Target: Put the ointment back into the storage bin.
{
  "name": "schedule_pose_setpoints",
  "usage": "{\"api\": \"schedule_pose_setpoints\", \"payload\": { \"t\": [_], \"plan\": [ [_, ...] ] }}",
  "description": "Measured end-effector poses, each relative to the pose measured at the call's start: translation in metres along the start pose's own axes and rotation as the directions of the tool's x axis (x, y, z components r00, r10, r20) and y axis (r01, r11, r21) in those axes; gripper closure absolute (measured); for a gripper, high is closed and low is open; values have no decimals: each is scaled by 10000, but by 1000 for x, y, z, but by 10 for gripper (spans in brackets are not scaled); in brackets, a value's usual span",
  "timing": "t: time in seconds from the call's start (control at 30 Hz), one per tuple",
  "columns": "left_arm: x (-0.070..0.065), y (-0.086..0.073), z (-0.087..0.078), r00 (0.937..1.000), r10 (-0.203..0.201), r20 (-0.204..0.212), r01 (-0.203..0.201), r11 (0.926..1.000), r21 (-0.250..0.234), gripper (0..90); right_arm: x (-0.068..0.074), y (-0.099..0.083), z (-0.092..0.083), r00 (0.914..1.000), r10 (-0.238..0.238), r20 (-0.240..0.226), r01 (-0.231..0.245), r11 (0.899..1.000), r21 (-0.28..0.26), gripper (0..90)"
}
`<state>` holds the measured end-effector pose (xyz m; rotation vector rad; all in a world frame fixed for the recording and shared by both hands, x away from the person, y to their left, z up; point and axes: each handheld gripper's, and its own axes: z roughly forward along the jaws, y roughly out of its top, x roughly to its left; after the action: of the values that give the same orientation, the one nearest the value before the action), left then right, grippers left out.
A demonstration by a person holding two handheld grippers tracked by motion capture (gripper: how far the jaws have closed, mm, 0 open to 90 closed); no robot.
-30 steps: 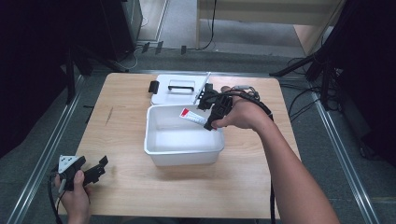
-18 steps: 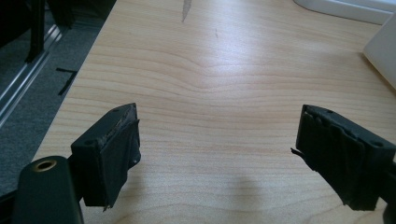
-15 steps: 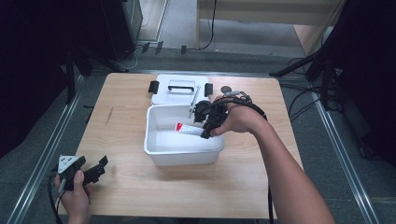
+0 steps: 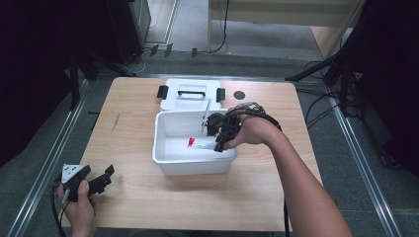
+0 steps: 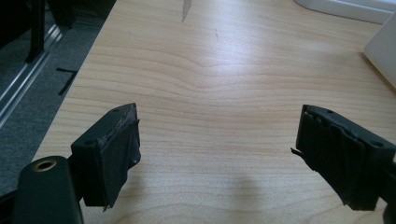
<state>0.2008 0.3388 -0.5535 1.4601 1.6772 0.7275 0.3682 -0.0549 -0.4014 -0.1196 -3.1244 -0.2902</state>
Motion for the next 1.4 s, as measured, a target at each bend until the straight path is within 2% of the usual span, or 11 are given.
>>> {"api": "schedule_pose_setpoints", "payload": {
  "t": [0.07,0.4,0.47,0.5,0.53,0.63,0.83,1.2,1.4],
  "plan": [
    [0,0,0,10000,-6,1,6,10000,-1,141,1,0,1,10000,75,-9,-75,9999,74,717],
    [0,0,0,10000,8,19,-8,10000,26,141,2,0,16,9994,-232,-249,242,9989,399,716],
    [0,0,0,10000,22,16,-22,10000,43,141,3,0,16,9996,-140,-264,152,9988,462,716],
    [0,0,0,10000,5,15,-5,10000,22,141,2,0,18,9991,-289,-304,302,9986,430,716],
    [0,0,0,10000,-21,5,21,10000,-10,141,3,0,19,9995,-109,-280,123,9987,504,716],
    [0,0,0,10000,20,5,-20,10000,-7,141,2,1,22,9991,-255,-330,274,9979,587,716],
    [0,0,0,10000,5,13,-5,10000,9,141,2,2,28,9991,-246,-351,272,9967,760,716],
    [0,0,0,10000,-22,8,22,10000,19,141,2,4,39,9992,-137,-363,190,9885,1499,716],
    [0,0,0,10000,-27,0,27,10000,33,141,1,4,38,9991,-94,-417,156,9884,1511,716]
  ]
}}
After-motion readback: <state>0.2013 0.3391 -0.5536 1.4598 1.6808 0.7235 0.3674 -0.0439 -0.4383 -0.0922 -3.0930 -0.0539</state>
